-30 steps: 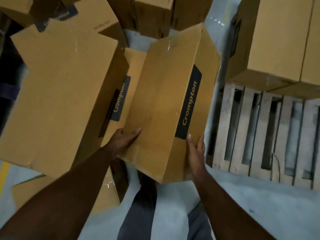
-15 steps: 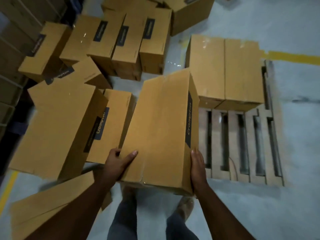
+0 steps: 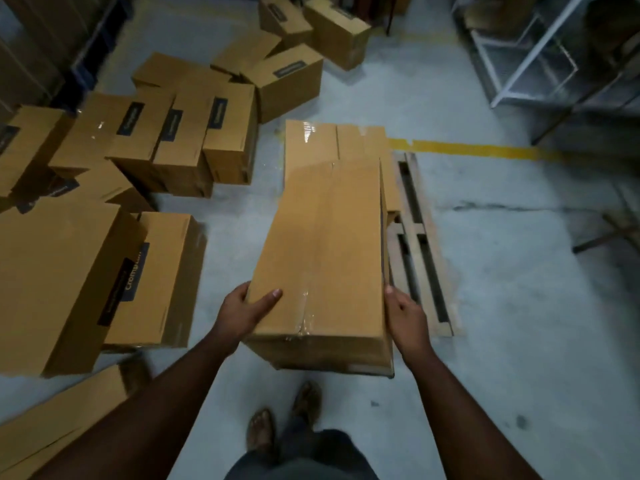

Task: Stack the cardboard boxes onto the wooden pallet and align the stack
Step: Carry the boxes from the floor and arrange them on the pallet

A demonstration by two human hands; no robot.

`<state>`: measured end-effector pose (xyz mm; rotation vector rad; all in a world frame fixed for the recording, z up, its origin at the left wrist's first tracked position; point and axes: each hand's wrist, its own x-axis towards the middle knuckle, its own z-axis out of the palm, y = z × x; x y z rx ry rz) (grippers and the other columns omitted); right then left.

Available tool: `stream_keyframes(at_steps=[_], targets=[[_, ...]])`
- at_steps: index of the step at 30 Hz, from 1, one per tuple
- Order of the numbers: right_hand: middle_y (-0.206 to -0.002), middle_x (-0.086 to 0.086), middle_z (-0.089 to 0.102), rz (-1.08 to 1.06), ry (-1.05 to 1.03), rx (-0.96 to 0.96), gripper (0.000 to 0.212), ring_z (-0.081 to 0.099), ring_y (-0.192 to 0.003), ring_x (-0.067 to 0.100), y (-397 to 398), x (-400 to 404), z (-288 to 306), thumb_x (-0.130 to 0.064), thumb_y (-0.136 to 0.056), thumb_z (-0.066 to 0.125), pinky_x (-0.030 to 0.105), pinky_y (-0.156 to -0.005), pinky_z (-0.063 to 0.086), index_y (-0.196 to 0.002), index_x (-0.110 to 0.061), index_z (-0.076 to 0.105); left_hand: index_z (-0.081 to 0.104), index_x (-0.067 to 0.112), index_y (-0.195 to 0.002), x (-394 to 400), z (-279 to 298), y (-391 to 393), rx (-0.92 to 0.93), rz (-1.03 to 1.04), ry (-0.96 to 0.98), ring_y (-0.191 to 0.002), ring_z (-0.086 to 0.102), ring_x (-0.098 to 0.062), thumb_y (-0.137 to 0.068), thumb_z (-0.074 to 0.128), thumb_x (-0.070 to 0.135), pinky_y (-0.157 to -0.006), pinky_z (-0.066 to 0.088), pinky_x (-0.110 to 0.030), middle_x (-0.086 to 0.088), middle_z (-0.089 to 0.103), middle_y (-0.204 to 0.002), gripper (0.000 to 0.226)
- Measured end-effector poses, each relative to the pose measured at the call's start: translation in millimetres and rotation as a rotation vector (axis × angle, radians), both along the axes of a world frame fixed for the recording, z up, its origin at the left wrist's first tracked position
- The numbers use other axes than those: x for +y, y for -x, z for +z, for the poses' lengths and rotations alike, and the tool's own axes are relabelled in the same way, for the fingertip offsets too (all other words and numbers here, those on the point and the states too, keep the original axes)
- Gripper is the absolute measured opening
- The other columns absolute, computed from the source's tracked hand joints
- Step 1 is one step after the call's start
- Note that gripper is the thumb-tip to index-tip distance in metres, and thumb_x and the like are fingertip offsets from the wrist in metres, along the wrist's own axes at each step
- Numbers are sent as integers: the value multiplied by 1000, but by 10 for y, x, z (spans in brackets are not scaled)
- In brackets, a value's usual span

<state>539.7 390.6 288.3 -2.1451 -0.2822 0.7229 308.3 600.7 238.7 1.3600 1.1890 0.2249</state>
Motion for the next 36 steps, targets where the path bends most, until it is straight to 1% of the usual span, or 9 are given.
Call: stream_keyframes(at_steps=[3,5,9,12,15,19,23,28,36], targets=[[-94,-8,79,-42,-76,62,53,73,-90,9,-83,-356,340,-73,-93,53,32,-83,57,-109,-31,80,68,24,-122,-358,118,-241,-36,-19,-20,-88,75,-8,-72,83,65,-68,59,-22,8,76,-106,67],[-114,-6,76,-12,-114,110,73,71,-106,14,-212,-568,509,-83,-82,54,40,-98,56,-128,-31,73,67,26,-122,-584,192,-425,-56,-26,-30,-92,75,-11,-70,83,67,-68,58,-22,8,76,-107,68],[-145,-5,59,169,-155,162,69,58,-128,17,-651,-987,587,-54,-96,64,44,-114,44,-158,-35,40,64,23,-129,-986,209,-819,-53,-26,-69,-97,72,-14,-71,82,69,-73,59,-26,6,73,-111,76],[-140,-8,60,288,-162,169,69,59,-116,2,-1110,-1390,477,-31,-101,64,31,-97,49,-161,-42,31,60,22,-136,-1343,186,-1223,-37,-39,-81,-102,71,-17,-70,81,71,-83,62,-35,5,71,-118,86],[-139,-12,61,313,-160,200,65,58,-112,-6,-1694,-1797,374,-25,-102,60,19,-86,48,-152,-55,32,61,25,-132,-1772,214,-1700,-55,6,-107,-96,73,-11,-70,86,64,-72,61,-23,9,73,-114,77],[-142,-10,59,322,-107,243,59,58,-116,2,-2360,-2313,357,-36,-105,56,28,-90,49,-156,-51,31,63,29,-128,-2299,298,-2388,-70,-10,-99,-95,74,-11,-71,87,59,-77,63,-28,9,74,-110,69],[-147,-15,56,365,-85,228,90,57,-131,14,-2957,-2555,461,-71,-80,73,46,-112,48,-157,-47,33,56,26,-136,-2586,316,-2932,-65,-19,-49,-104,70,-16,-72,88,56,-82,61,-31,5,70,-119,78],[-145,-15,59,371,-69,291,79,58,-132,14,-3772,-2513,304,-50,-89,76,49,-114,47,-157,-48,34,47,35,-141,-2518,178,-3532,-161,-128,79,-107,68,-9,-63,97,45,-77,60,-22,7,66,-125,93],[-138,-15,61,432,-24,255,70,61,-124,9,-5011,-2144,238,-43,-90,77,37,-104,53,-146,-48,35,28,38,-155,-2089,86,-4758,-273,-293,147,-122,61,-19,-74,93,33,-89,60,-31,3,58,-137,105]])
